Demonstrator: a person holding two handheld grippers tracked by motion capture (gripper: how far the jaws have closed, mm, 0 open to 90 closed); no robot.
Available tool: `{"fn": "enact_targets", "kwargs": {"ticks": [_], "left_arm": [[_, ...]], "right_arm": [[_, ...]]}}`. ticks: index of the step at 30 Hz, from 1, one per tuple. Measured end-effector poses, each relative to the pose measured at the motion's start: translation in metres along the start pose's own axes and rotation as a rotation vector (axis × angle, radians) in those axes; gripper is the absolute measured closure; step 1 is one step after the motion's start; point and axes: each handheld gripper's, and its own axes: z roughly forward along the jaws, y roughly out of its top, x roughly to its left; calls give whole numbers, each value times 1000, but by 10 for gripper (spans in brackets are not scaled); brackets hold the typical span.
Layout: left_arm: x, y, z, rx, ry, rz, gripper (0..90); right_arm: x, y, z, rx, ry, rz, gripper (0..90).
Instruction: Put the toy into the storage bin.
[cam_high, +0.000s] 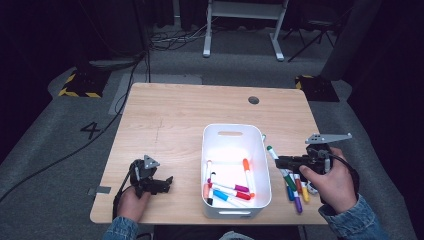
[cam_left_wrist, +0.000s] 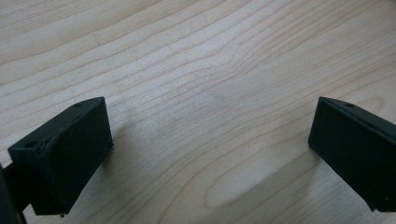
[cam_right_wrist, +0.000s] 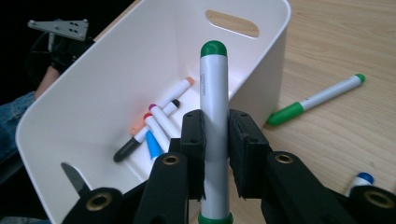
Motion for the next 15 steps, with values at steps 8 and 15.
{"fn": "enact_targets", "kwargs": {"ticks": [8,15], "left_arm": [[0,0,0,0,0,1,0],[0,0,0,0,0,0,0]], "right_arm": [[15,8,3,-5,57,-34,772],[30,14,12,16,97,-66,772]]}}
